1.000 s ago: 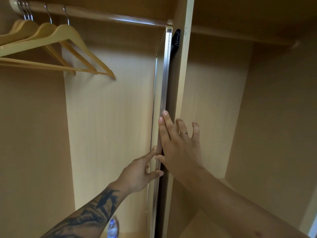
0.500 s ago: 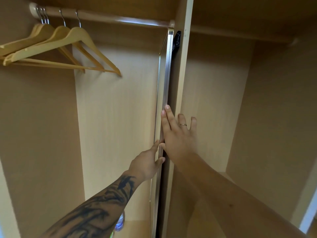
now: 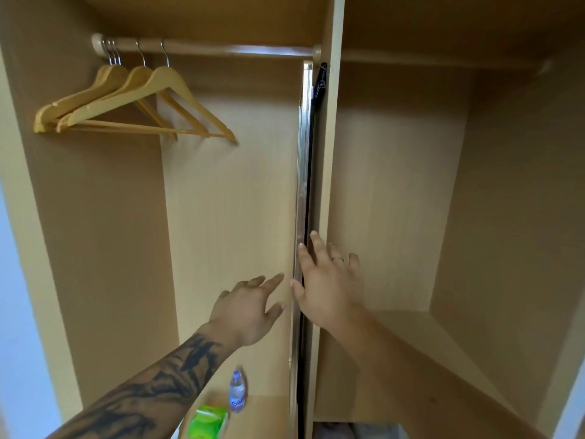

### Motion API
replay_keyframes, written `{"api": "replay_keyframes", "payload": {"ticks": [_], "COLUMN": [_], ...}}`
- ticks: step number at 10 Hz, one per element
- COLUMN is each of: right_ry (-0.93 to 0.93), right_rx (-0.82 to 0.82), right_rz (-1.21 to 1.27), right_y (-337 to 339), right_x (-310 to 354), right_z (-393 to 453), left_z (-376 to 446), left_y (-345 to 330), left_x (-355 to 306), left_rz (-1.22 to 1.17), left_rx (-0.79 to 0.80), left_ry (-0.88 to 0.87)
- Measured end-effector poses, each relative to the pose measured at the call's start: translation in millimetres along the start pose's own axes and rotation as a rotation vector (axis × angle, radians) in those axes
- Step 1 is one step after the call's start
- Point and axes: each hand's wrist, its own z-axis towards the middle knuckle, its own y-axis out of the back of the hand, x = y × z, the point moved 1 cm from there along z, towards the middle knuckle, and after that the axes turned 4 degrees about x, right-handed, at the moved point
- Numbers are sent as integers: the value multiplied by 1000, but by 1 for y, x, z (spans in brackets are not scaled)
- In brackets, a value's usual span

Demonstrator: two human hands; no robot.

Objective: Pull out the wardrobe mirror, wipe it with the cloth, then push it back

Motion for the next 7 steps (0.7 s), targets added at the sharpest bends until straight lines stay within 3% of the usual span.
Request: {"api": "replay_keyframes", "payload": {"ticks": [4,7], "right_ry": [-44,-208], "right_rx": [188,282], "right_rz": [16,61], "right_y": [6,25], "right_x": [27,74], "right_z": [-75,-113], "left_z": [-69,-121], "left_y": [-2,25], "left_x": [72,117], "left_rz": [7,-12], "left_rx": [63,80], "left_ry": [-11,-105]}}
